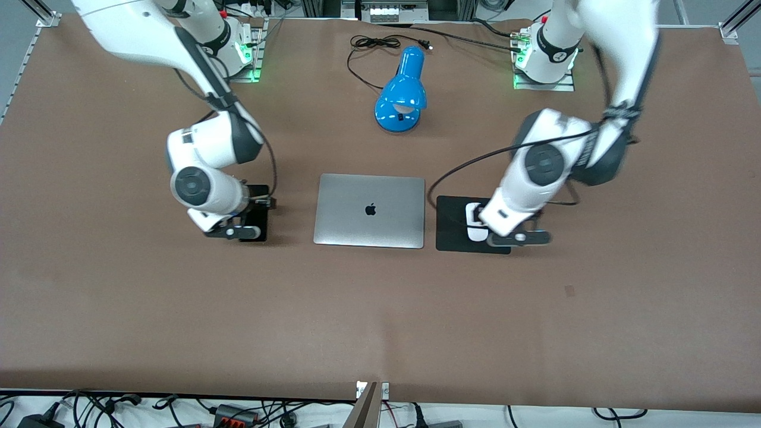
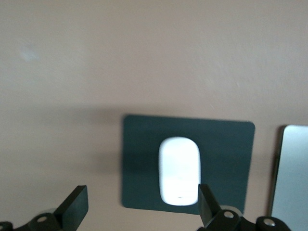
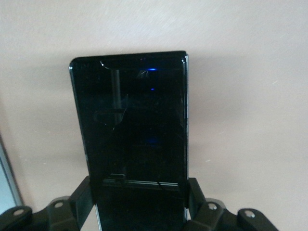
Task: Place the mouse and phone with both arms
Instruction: 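Carry the mouse onto the mouse pad while the right gripper carries the phone, then release the mouse on the pad while the right gripper lowers the phone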
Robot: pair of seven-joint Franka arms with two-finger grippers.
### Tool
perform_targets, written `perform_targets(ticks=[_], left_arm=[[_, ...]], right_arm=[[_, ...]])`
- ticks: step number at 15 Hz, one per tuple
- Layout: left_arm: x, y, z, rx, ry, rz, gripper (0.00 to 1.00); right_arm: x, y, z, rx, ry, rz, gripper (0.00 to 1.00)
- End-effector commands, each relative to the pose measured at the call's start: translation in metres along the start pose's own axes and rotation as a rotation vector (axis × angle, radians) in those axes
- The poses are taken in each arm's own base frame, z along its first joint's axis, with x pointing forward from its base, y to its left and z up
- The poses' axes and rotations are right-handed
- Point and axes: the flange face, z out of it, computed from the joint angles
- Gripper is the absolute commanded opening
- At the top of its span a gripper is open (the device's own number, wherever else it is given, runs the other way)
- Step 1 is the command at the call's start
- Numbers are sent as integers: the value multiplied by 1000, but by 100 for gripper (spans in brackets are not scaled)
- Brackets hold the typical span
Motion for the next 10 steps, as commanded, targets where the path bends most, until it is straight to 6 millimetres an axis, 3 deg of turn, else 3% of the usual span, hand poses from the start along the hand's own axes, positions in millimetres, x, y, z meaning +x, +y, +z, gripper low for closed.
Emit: perform_targets(ticks=[1, 3, 5, 7, 10], left_arm=[[5, -47, -46, 9, 38, 27, 100], [12, -78, -94, 25, 27, 50, 100], [18, -113, -128, 42, -67, 126, 100], [18, -147, -150, 36, -117, 159, 100], [8, -204, -167, -22, -207, 221, 100]], right_arm=[[-4, -21, 14, 10, 10, 79, 13], [-7, -39, 30, 19, 25, 123, 13], [-11, -52, 39, 22, 31, 138, 13], [-15, -58, 40, 18, 31, 125, 13], [-17, -62, 44, 14, 26, 118, 13]])
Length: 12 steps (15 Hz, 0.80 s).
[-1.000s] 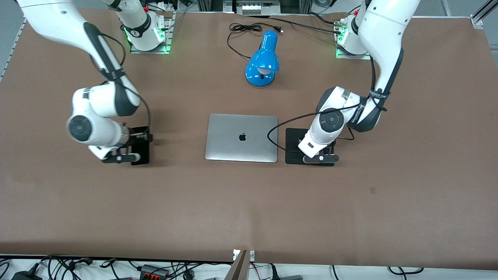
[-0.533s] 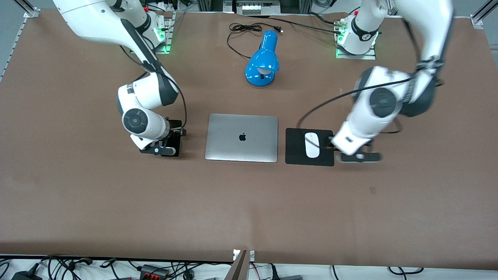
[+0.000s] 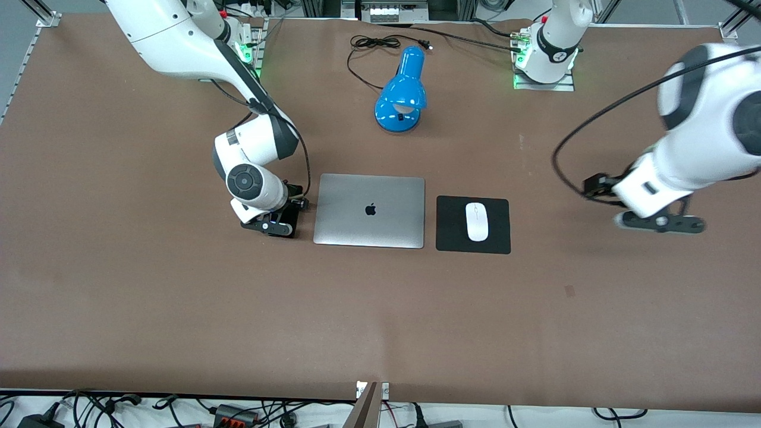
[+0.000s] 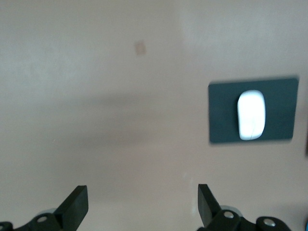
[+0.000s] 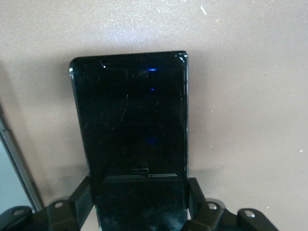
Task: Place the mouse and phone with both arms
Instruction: 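Release the mouse on the pad while the right gripper lowers the phone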
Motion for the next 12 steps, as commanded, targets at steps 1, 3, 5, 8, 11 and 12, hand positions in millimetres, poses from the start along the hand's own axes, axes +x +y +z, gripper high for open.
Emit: perform_targets(ticks=[1, 3, 5, 8, 11, 12], left_arm=[[-10, -38, -14, -47, -19, 71, 100], [-18, -41, -30, -43, 12, 61, 100], [-30, -39, -47, -69, 52, 53, 100], [-63, -41, -59, -67, 109, -56, 100], [-94, -46, -86, -78, 281, -109, 100], [-95, -47, -90, -77, 297, -109, 100]], right_arm=[[-6, -9, -4, 3, 6, 5, 16], [-7, -11, -6, 5, 6, 18, 73], [-5, -10, -21, 12, 24, 40, 100], [-6, -7, -90, 42, 94, 21, 100], [3, 5, -177, 22, 105, -37, 100], [15, 18, -210, 16, 96, -51, 100]])
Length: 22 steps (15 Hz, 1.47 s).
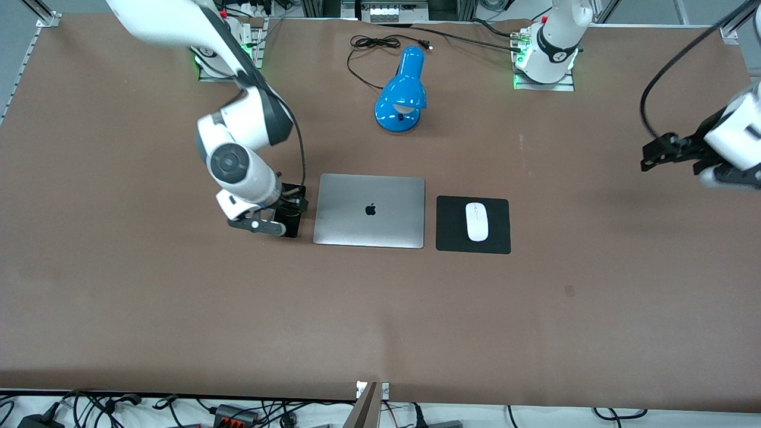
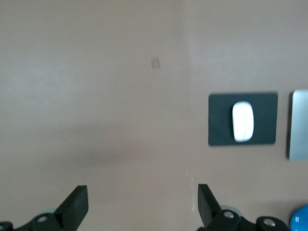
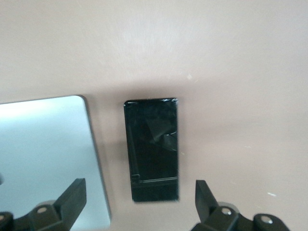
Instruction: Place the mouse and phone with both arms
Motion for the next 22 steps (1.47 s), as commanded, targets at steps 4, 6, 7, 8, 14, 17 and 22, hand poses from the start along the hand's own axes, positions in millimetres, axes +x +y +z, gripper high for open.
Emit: perform_targets(ticks=[4, 6, 7, 8, 14, 17, 22], left_arm=[[-32, 2, -8, -23, -34, -19, 100], [-31, 2, -10, -21, -32, -21, 100], [-29, 1, -9, -23, -34, -22, 100], [-28, 0, -8, -21, -37, -25, 100], [-27, 8, -16, -19, -26, -13, 100], [-27, 7, -18, -20, -23, -14, 100], [-24, 17, -24, -17, -17, 4, 100]], right_arm=[[55, 65, -146, 9, 18, -28, 100], [63, 95, -176, 10, 10, 16, 100], [67, 108, -194, 13, 17, 20, 100], [72, 124, -209, 17, 35, 12, 100], [92, 254, -247, 9, 110, -81, 100], [94, 285, -268, 0, 145, -139, 100], [73, 301, -292, -3, 180, -148, 100]])
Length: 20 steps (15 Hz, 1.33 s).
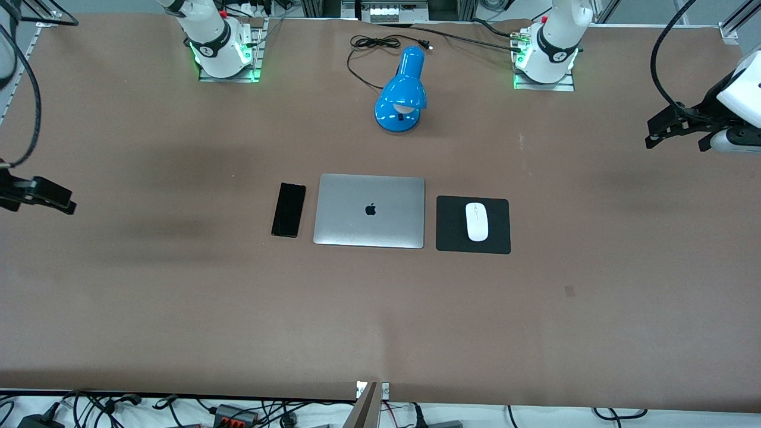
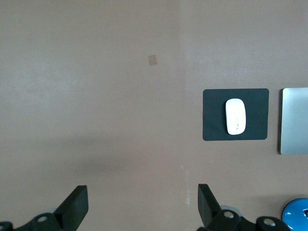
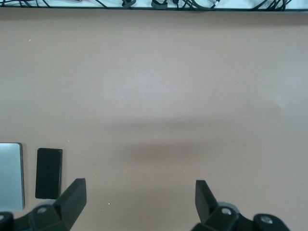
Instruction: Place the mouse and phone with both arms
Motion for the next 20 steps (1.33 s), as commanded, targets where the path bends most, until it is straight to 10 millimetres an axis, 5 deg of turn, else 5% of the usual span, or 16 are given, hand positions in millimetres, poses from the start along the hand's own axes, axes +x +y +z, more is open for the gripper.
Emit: perform_targets(ticks=[1, 6, 20], left_arm=[[3, 8, -8, -13, -5, 2, 100], [1, 1, -8, -8, -14, -7, 100], [3, 8, -12, -10, -19, 9, 100]], right_arm=[[-20, 0, -8, 14, -6, -28, 100], [-70, -2, 18, 26, 60, -18, 100], [-77, -4, 8, 29, -27, -32, 100]])
